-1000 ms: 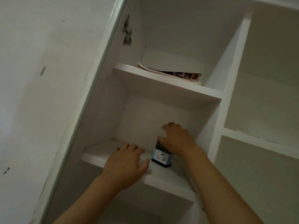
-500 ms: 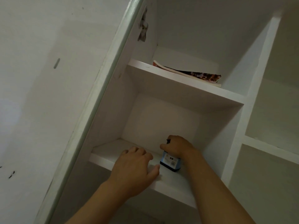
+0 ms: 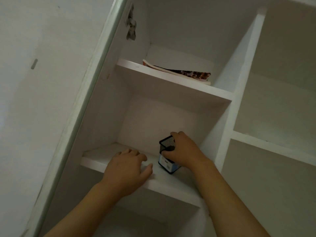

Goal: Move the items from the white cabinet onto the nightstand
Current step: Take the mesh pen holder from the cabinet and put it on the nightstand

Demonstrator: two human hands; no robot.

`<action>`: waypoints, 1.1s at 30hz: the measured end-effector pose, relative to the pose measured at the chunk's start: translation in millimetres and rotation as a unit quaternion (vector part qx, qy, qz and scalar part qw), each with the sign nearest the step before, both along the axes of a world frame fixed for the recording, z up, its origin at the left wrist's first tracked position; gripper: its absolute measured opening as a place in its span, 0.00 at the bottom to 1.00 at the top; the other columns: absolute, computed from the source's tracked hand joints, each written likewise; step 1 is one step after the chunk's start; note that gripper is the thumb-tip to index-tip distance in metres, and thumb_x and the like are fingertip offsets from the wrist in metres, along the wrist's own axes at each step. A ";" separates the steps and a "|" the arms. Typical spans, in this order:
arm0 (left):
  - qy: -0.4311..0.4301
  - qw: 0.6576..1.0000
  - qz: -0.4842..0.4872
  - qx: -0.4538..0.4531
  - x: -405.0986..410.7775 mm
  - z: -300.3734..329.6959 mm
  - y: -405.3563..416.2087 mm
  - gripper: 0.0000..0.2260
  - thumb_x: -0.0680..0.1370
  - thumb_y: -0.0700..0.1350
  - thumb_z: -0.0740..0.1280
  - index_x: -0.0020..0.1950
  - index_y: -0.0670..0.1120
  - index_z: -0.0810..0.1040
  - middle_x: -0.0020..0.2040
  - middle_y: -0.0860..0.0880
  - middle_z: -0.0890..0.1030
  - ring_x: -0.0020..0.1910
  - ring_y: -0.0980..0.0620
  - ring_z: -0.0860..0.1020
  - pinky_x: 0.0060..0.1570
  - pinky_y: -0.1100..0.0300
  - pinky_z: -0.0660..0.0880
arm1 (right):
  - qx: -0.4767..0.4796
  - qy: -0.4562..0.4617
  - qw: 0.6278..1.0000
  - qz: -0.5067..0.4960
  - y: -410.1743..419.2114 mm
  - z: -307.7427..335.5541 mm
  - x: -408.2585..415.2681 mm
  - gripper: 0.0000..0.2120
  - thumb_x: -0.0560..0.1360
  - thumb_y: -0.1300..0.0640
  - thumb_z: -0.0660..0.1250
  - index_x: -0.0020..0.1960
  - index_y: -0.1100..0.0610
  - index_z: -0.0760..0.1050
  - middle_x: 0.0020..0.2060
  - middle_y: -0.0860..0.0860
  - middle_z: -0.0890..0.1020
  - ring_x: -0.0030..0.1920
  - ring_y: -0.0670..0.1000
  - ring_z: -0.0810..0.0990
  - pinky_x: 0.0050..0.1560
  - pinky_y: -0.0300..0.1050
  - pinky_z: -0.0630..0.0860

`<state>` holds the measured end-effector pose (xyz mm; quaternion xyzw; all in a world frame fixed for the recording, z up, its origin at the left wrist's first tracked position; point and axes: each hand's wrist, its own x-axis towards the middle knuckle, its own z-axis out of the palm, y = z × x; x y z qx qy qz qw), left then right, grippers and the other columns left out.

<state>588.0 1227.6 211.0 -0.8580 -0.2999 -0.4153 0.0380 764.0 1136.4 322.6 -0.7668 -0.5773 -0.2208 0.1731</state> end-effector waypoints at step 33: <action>0.058 0.992 0.072 -0.081 -94.4 -148.4 -124.7 0.27 0.82 0.66 0.52 0.73 0.54 0.72 0.72 0.50 0.73 0.71 0.47 0.70 0.68 0.43 0.70 | -0.053 -0.044 0.959 0.276 -139.2 -178.5 -55.0 0.37 0.73 0.34 0.69 0.77 0.43 0.60 0.62 0.42 0.70 0.60 0.44 0.69 0.54 0.43 0.76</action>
